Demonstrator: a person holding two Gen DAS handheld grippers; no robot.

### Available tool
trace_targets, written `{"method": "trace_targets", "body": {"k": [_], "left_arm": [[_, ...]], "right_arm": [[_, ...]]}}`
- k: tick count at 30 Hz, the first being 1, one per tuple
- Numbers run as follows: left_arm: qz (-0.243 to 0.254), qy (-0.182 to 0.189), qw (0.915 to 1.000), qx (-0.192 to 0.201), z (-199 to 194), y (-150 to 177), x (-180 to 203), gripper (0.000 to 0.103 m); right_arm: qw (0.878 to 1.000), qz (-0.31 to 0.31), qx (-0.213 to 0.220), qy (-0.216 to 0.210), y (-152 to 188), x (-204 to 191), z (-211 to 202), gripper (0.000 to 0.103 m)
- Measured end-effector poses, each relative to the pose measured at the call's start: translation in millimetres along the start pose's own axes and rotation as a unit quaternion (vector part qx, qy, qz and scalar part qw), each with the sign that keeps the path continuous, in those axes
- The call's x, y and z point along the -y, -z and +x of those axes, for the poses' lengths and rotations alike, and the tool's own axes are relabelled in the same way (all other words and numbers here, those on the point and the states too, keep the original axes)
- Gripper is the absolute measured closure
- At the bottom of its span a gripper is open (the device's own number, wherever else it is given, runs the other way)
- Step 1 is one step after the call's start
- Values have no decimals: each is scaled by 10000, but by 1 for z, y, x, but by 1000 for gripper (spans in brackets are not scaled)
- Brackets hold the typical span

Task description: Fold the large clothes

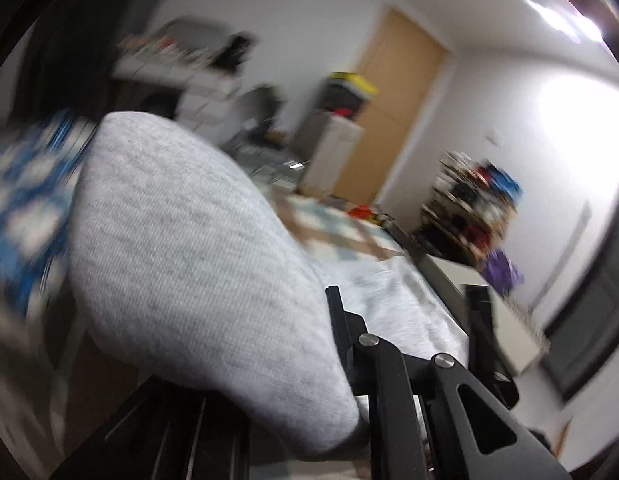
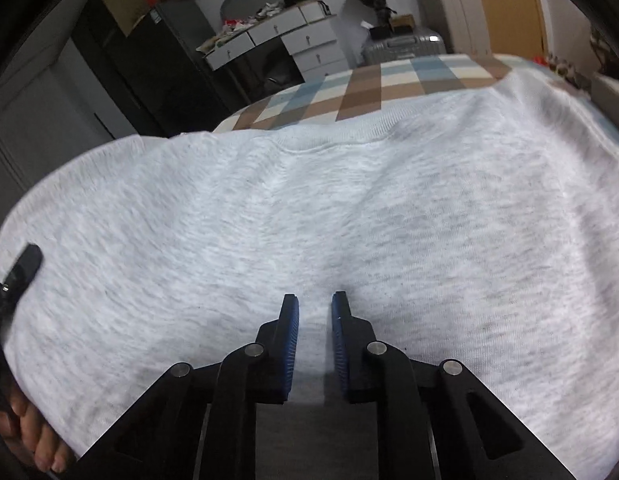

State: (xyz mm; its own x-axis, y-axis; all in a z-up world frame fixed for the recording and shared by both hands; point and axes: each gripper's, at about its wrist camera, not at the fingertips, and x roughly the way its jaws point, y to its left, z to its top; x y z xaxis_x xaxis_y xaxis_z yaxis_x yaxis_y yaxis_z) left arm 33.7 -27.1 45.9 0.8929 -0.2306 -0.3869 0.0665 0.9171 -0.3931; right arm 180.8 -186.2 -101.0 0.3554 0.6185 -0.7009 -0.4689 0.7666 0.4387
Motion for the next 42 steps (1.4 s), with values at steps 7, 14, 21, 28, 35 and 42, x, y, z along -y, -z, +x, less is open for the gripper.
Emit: {"method": "trace_targets", "body": {"k": [7,14,21,28,35,42], "left_arm": [[2539,802,9608,-767,62,-45,125,92],[4301,1386,8505,-2692,169,47,240,89],[4492,1227,8379,-2848,160,118,245,49],[4005,1694,8553,-2815,129,108,251,46],[2867,2224,8984,-2475,103,70,218,46],[2435,1630,9320,-2132,120,67,197,46]], "right_arm": [[9958,437,83,-800,9,34,-45,92],[9761,1429,1340,942,59,114,-208,69],[9624,1878,1615,1113,87,150,-268,54],[9655,2030,1558,-485,39,144,-218,45],[9618,2307,1468,-144,43,150,-206,90],[9632,2350,732,1077,68,163,-183,86]]}}
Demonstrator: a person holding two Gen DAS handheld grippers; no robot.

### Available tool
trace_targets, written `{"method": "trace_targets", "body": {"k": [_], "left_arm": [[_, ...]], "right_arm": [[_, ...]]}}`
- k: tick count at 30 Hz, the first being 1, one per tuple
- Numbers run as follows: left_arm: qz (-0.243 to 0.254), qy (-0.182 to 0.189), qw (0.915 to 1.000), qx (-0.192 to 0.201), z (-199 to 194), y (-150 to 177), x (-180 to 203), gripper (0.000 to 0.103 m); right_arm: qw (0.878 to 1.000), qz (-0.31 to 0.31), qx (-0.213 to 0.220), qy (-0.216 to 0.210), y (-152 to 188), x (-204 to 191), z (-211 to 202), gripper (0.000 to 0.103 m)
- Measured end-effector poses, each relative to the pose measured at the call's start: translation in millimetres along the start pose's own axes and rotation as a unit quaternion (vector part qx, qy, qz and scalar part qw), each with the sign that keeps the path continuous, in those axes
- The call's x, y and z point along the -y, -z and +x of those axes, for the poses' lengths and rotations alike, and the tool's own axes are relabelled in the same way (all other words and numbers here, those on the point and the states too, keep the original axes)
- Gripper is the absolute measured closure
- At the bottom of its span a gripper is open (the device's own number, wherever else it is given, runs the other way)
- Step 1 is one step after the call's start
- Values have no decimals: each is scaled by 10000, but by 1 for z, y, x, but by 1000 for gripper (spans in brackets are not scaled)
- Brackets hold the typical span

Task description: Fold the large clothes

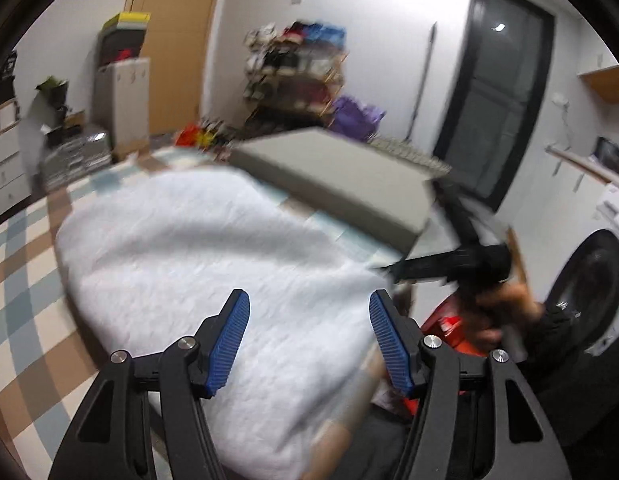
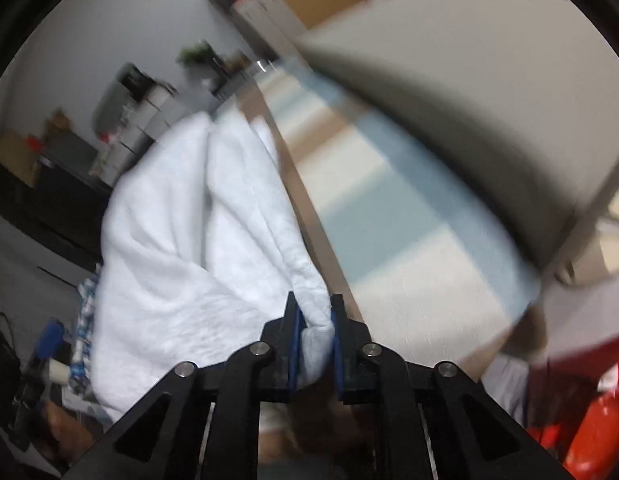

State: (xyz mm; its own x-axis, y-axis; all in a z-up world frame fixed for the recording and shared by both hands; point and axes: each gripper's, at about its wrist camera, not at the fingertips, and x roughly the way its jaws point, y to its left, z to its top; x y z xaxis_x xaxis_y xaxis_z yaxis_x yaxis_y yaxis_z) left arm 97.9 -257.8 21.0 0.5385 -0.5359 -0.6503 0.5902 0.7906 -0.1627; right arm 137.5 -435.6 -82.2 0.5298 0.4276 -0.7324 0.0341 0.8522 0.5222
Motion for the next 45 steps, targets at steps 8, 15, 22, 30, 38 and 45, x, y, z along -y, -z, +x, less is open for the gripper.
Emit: {"method": "trace_targets", "body": {"k": [8,15,22,30,38,45], "left_arm": [[570,-539,9959,-440,43,29,23,46],[419,-391,9978,-335,42,33,18,46],[265,-45,9991,-341,25,39,3,47],[210,39,9991,-372,28,37,7,46],[-30,219,9993,-309,26,37,-3,46],[-114,262,9992,-293,22,37,-5,46]], "right_arm": [[9947,-736,543,-467,-60,-64,-31,41],[9839,-640,-1356,-976,-104,-109,95,71],[9701,-1775,150,-1647,-127,-147,8,98],[9866,-1083,-1018,-666,-120,-96,78,78],[9838,-1146,-1046,-903,-77,-86,38,34],[9797,-1405,-207,-1415,-82,-123,6,96]]}}
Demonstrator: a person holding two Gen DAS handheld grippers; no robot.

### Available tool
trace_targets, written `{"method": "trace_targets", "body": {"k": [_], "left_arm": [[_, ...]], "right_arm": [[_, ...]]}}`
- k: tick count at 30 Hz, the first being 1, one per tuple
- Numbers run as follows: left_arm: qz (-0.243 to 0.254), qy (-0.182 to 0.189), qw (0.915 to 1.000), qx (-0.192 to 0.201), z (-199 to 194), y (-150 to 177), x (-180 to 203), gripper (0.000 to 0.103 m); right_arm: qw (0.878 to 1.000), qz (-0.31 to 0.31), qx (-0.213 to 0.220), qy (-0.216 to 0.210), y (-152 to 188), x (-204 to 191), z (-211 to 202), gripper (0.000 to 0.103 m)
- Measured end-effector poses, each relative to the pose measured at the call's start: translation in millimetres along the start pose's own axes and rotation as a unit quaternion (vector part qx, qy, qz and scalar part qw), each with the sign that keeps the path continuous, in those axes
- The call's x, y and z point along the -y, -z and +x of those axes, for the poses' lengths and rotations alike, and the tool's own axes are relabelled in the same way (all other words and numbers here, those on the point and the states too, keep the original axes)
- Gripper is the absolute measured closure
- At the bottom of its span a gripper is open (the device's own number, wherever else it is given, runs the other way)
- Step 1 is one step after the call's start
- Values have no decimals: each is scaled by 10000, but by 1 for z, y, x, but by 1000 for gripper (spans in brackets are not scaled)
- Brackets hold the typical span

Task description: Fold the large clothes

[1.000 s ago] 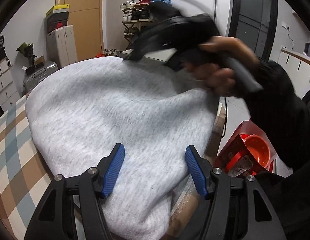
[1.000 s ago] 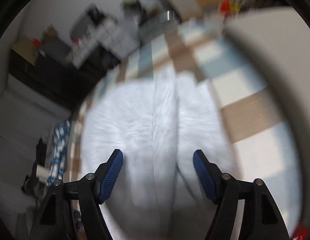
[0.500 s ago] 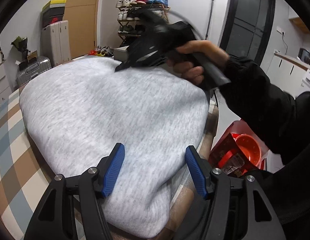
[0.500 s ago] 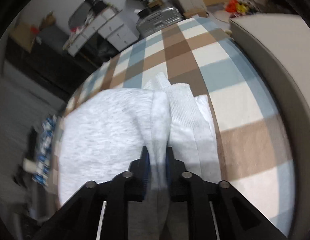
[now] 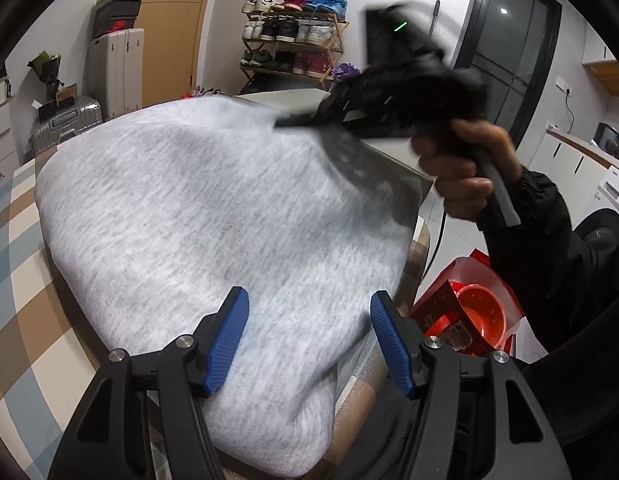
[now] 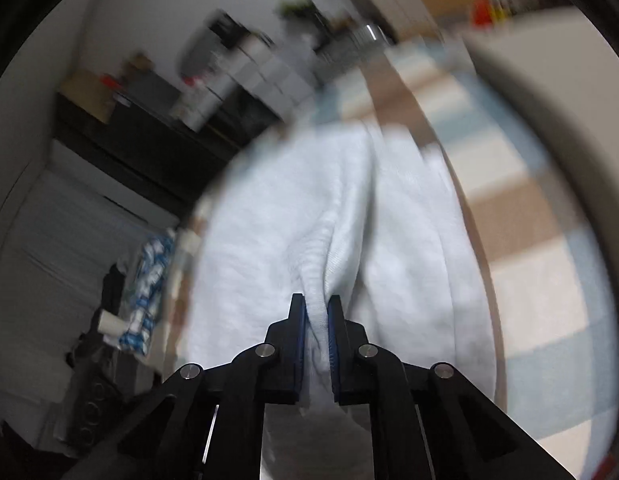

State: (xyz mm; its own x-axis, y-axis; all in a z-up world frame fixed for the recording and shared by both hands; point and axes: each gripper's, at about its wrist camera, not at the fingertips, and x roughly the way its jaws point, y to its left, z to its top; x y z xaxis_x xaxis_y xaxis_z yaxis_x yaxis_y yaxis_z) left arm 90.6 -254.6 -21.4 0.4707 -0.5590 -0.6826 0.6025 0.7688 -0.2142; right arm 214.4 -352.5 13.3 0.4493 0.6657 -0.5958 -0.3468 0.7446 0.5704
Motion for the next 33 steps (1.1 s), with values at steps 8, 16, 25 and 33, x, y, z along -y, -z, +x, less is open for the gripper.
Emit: {"method": "trace_targets", "body": {"k": [8,16,25,33], "left_arm": [[-4,159,9999,-1,-5,1,-2,46],[-252,-78,9984,501,-48,-4,-10,45],[225,-505,9985,20,-23,21,-2,46],[-641,-427,9965,317,-42,5,-30,45]], "right_arm": [[9913,291,-387,1222,17,42,44,98],[9893,-1001,401,980,36,-46,-33,57],[9799,-1663,-150,1093,86,-42,27,49],[9799,-1584,-53,1211,89,-58,-1,38]]}}
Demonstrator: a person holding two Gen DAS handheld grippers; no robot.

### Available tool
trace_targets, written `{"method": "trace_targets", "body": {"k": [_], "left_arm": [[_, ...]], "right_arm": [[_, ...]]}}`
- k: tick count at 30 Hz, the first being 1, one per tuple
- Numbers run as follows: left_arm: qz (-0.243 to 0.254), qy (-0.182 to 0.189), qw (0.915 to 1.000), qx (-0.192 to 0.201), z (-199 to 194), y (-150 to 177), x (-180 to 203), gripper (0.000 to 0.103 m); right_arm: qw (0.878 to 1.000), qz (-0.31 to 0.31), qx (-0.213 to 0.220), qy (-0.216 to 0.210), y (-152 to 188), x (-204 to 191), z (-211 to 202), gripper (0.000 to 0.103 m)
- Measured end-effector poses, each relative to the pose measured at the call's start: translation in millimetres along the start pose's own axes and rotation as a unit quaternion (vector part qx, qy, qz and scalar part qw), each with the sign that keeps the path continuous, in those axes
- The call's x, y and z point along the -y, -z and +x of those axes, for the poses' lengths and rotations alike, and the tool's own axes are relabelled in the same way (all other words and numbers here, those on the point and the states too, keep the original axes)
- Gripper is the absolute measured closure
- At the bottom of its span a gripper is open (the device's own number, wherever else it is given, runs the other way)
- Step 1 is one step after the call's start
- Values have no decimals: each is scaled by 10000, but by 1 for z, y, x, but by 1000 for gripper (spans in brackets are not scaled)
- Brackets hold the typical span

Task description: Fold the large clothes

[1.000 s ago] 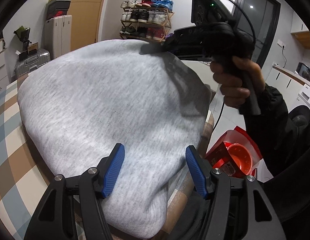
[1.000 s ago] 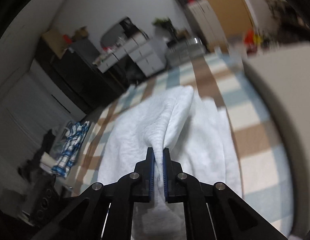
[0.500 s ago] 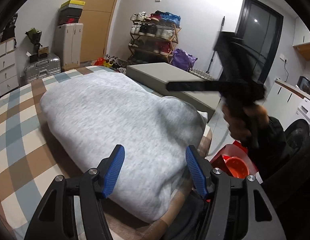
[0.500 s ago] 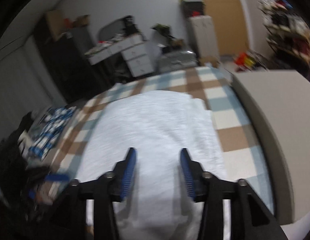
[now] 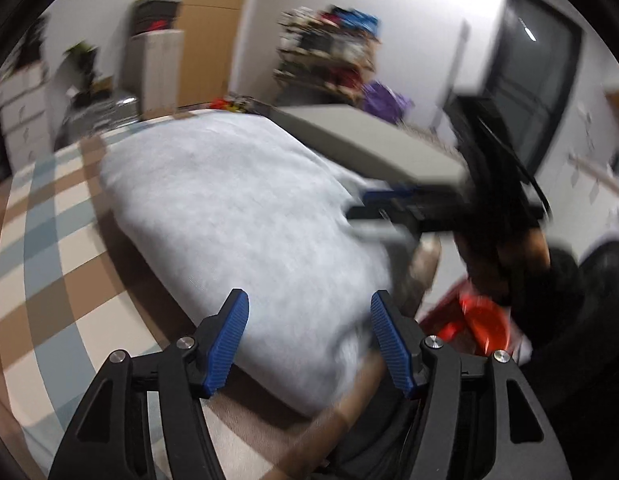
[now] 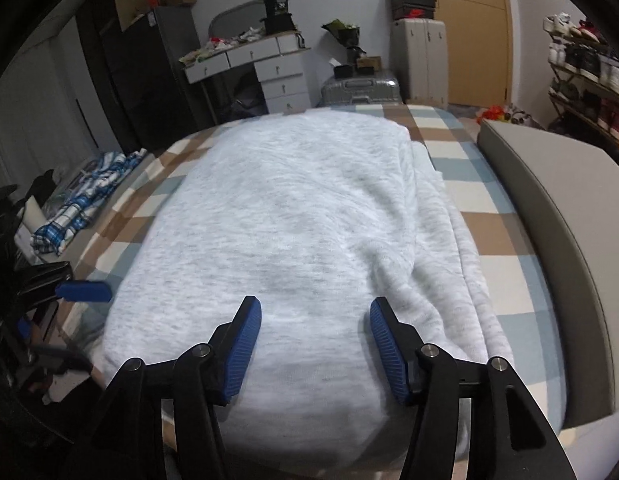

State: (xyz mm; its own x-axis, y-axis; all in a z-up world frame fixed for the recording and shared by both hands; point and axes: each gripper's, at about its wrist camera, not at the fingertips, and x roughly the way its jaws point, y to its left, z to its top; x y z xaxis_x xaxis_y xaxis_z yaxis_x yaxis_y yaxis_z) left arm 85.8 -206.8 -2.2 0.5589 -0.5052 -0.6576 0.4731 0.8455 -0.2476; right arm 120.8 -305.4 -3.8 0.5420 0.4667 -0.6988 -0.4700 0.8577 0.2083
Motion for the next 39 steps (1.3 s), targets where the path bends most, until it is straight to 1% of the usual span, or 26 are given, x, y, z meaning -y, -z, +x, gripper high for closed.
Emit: {"method": "trace_targets", "body": {"k": [1,3,5,7,9,10,11,12,13,14,15,16,17,18,19,20,21,23,25,27,29,32,35,37,38,39], "left_arm": [[-123,-35,9999,69,2,-5,-5,45],[-418,-281,9984,270,10,-21,-17,45],[-547,-552,9962,384,24,-35,-29,45],[-449,-940,9941,316,40,-46,-35,45],[-202,-1089,9935,266,59,-51,-41,45],[-129,-1150,9933,-7,75,-52,-46,45],[-140,-1160,9930,-181,83,-49,-52,45],[-196,-1139,9930,-228,89,-47,-56,44],[-272,-1072,9937,-171,89,-47,-59,44],[-309,-1030,9940,-194,87,-47,-61,44],[-314,-1009,9941,-224,84,-46,-62,44],[-321,-990,9943,-246,83,-46,-63,44],[-304,-990,9943,-247,82,-44,-63,44],[-280,-983,9944,-262,80,-44,-63,44],[-298,-961,9945,-296,76,-46,-62,44],[-345,-904,9947,-338,71,-48,-61,44],[-438,-767,9955,-339,63,-53,-63,44],[-543,-666,9961,-183,53,-62,-65,43],[-572,-744,9955,-118,53,-72,-70,43],[-628,-830,9944,-165,63,-83,-78,43],[-638,-810,9944,-249,78,-93,-86,43],[-481,-971,9934,-370,96,-99,-87,43],[-221,-1294,9897,-567,112,-97,-82,43],[-28,-1481,9867,-675,121,-94,-78,40],[23,-1510,9861,-686,123,-93,-77,36],[104,-1531,9856,-710,125,-91,-74,34]], "right_arm": [[10000,50,-11,7,5,0,0,35],[9998,131,-134,56,10,0,11,35],[9997,157,-110,140,11,-3,10,35],[9996,147,-136,219,5,-8,5,35],[9998,195,26,93,-10,-11,-5,35],[9997,194,123,93,-18,-12,-8,35],[9995,197,223,140,-27,-13,-10,35],[9988,248,345,227,-42,-13,-9,35],[9983,341,403,248,-56,-12,-5,35],[9980,424,416,213,-65,-11,0,35],[9972,626,394,77,-80,-6,13,35],[9967,740,342,-11,-87,-3,23,35],[9960,876,132,-119,-96,2,46,35],[9961,876,-106,-31,-98,5,66,37],[9958,823,-393,128,-95,8,87,37],[9944,817,-640,176,-89,13,106,37],[9948,879,-509,70,-81,20,114,37],[9953,877,-407,-60,-78,23,106,37],[9957,831,-412,-40,-76,24,100,37],[9958,818,-415,-33,-71,25,95,37],[9958,777,-472,52,-67,24,88,35],[9953,845,-468,84,-56,32,76,35],[9965,727,-380,176,-41,34,58,35],[9971,659,-348,172,-31,38,49,35],[9970,695,-328,113,-26,43,44,35],[9958,827,-376,66,-19,51,40,32]]}}
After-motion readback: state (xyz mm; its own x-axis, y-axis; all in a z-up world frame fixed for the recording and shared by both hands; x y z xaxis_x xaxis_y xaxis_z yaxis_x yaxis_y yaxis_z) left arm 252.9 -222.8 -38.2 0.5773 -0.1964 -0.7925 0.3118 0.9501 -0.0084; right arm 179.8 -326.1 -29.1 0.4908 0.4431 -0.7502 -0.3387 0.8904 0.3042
